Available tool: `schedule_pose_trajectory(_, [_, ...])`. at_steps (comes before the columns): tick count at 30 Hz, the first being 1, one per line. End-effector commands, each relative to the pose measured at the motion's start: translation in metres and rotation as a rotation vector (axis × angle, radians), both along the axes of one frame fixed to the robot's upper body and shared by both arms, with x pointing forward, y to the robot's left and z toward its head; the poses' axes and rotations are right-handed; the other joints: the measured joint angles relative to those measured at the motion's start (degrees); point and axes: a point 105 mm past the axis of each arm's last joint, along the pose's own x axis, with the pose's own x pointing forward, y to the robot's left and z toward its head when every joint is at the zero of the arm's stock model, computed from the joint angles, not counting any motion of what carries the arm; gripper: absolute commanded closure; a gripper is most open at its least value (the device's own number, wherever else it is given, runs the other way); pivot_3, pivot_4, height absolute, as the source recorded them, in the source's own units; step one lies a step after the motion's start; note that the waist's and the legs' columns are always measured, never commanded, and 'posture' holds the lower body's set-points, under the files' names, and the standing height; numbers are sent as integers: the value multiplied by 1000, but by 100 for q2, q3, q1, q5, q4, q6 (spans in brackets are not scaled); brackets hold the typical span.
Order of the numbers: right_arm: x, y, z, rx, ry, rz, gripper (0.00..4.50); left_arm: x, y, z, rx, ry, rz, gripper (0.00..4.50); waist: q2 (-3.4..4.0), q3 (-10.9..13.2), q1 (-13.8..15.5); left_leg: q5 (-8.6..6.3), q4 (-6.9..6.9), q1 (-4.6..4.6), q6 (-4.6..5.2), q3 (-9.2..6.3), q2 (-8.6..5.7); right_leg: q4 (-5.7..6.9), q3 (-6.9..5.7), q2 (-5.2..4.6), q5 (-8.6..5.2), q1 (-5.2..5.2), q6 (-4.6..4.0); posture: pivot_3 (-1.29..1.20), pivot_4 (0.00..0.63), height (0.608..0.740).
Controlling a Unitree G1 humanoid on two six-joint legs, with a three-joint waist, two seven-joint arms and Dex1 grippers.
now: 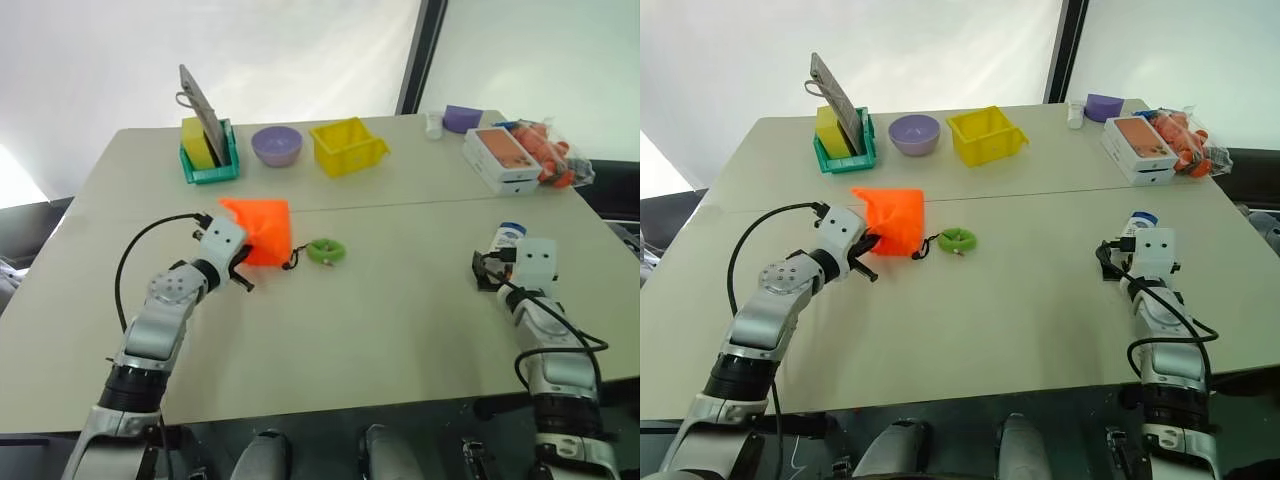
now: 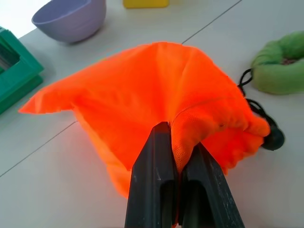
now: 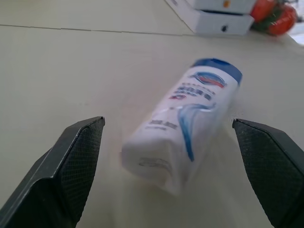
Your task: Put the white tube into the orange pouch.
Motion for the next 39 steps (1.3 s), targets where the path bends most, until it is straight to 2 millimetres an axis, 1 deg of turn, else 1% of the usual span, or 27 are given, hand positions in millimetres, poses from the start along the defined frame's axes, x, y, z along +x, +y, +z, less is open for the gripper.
schedule_pose_trajectory(1, [8, -12, 5, 47, -40, -109, 0, -4, -2, 12, -40, -24, 7, 4490, 1, 0, -13, 0, 0, -1, 0, 0, 0, 0, 0, 0, 0, 0, -1, 0, 150, 740])
schedule_pose_trajectory(3, [13, -12, 1, 108, -48, -129, 0, -5, -3, 11, -41, -20, 8, 4490, 2, 0, -23, 1, 1, 0, 1, 1, -1, 0, 1, 0, 10, -1, -14, 0, 150, 740])
schedule_pose_trajectory(8, [18, -12, 2, 119, -69, -127, 0, -7, -3, 11, -33, -19, 8, 4490, 2, 0, -19, 1, -1, -2, 1, 0, 0, -2, 2, 1, 13, -1, -19, 0, 150, 740])
schedule_pose_trajectory(9, [18, -12, 1, 119, -71, -127, 256, -7, -3, 10, -31, -19, 8, 4500, 3, 0, -18, 1, -1, -2, 1, 0, 0, -2, 2, 1, 13, 0, -19, 0, 150, 740])
schedule_pose_trajectory(11, [18, -12, 1, 127, -79, -126, 907, -8, -3, 10, -30, -18, 7, 4500, 3, 0, -21, 1, -1, -1, 1, 0, -1, -2, 2, 1, 13, 1, -19, 0, 150, 740])
schedule_pose_trajectory(14, [18, -9, 6, 123, -104, -115, 2479, -9, -4, 10, -30, -16, -2, 4500, 3, 0, -21, 1, 0, -1, 1, 0, -1, -2, 2, 1, 13, 0, -19, 0, 150, 740])
schedule_pose_trajectory(15, [18, -8, 7, 117, -109, -108, 2918, -9, -4, 9, -30, -15, -4, 4500, 3, 0, -22, 1, 0, -1, 1, 0, -1, -2, 2, 1, 12, 0, -17, 0, 150, 740])
schedule_pose_trajectory(17, [18, -7, 10, 108, -118, -100, 2918, -10, -4, 9, -30, -12, -8, 4500, 4, 0, -27, 1, 0, -1, 1, 0, -1, -1, 2, 1, 12, 0, -18, 0, 150, 740])
schedule_pose_trajectory(19, [18, -3, 17, 82, -144, -68, 2918, -11, -5, 9, -36, -6, -20, 4500, 5, 0, -29, 1, -1, -1, 1, 0, 0, -1, 2, 1, 13, -1, -19, 0, 150, 740])
schedule_pose_trajectory(21, [18, 7, 27, 52, -176, 6, 2918, -12, -6, 10, -51, 0, -30, 4500, 6, 1, -31, 1, -1, -1, 1, 0, 0, -1, 2, 1, 13, -1, -19, 0, 150, 740])
schedule_pose_trajectory(23, [17, 32, 40, 31, -211, 171, 2918, -13, -6, 14, -77, 14, -36, 4500, 8, 2, -39, 1, -2, -2, 1, 0, 0, -1, 3, 1, 12, -2, -18, 0, 150, 740])
schedule_pose_trajectory(25, [10, 72, 51, 25, -223, 432, 2918, -14, -5, 18, -114, 32, -40, 4500, 10, 3, -47, 1, -2, -2, 1, 0, 0, -1, 3, 2, 8, -2, -10, 0, 150, 740])
schedule_pose_trajectory(27, [-11, 122, 55, 55, -184, 753, 2918, -14, -6, 22, -145, 48, -50, 4500, 10, 4, -47, 0, -2, 0, 1, 0, 0, -1, 2, 2, 0, -1, 4, 0, 150, 740])
schedule_pose_trajectory(29, [-38, 159, 53, 83, -114, 1010, 2918, -14, -8, 27, -163, 57, -63, 4500, 10, 4, -41, 0, -1, 1, 1, -5, 3, 1, 1, 7, -4, 1, 9, 0, 150, 740])
schedule_pose_trajectory(30, [-56, 181, 49, 92, -60, 1154, 2918, -14, -9, 30, -175, 59, -72, 4500, 8, 4, -33, 0, -1, 0, 1, -8, 3, 1, -1, 7, -4, 1, 10, 0, 150, 740])
schedule_pose_trajectory(31, [-70, 197, 46, 101, -14, 1258, 2918, -14, -11, 32, -185, 61, -79, 4500, 7, 4, -22, 0, -1, 0, 1, -10, 3, -1, -2, 7, -4, 3, 10, 0, 150, 740])
schedule_pose_trajectory(32, [-77, 211, 42, 107, 19, 1316, 2918, -15, -13, 35, -193, 65, -90, 4500, 2, 4, -15, 0, 1, -2, 1, -10, 3, -2, -2, 7, -4, 3, 10, 0, 150, 740])
schedule_pose_trajectory(33, [-80, 219, 40, 108, 38, 1340, 2918, -16, -14, 36, -198, 68, -97, 4500, -4, 4, -11, 0, 3, -2, 1, -10, 2, -2, -2, 7, -5, 3, 10, 0, 150, 740])
schedule_pose_trajectory(36, [-76, 239, 34, 103, 58, 1351, 2918, -20, -19, 40, -203, 79, -128, 4500, -6, 5, -15, -1, 7, -2, 0, -10, 1, -1, -1, 5, -6, 3, 7, 0, 150, 740])
schedule_pose_trajectory(39, [-70, 250, 28, 103, 70, 1343, 2918, -25, -22, 41, -196, 88, -149, 4500, -6, 5, -8, -1, 7, -3, -1, -11, 1, -1, -1, 5, -13, 0, -12, 0, 150, 740])
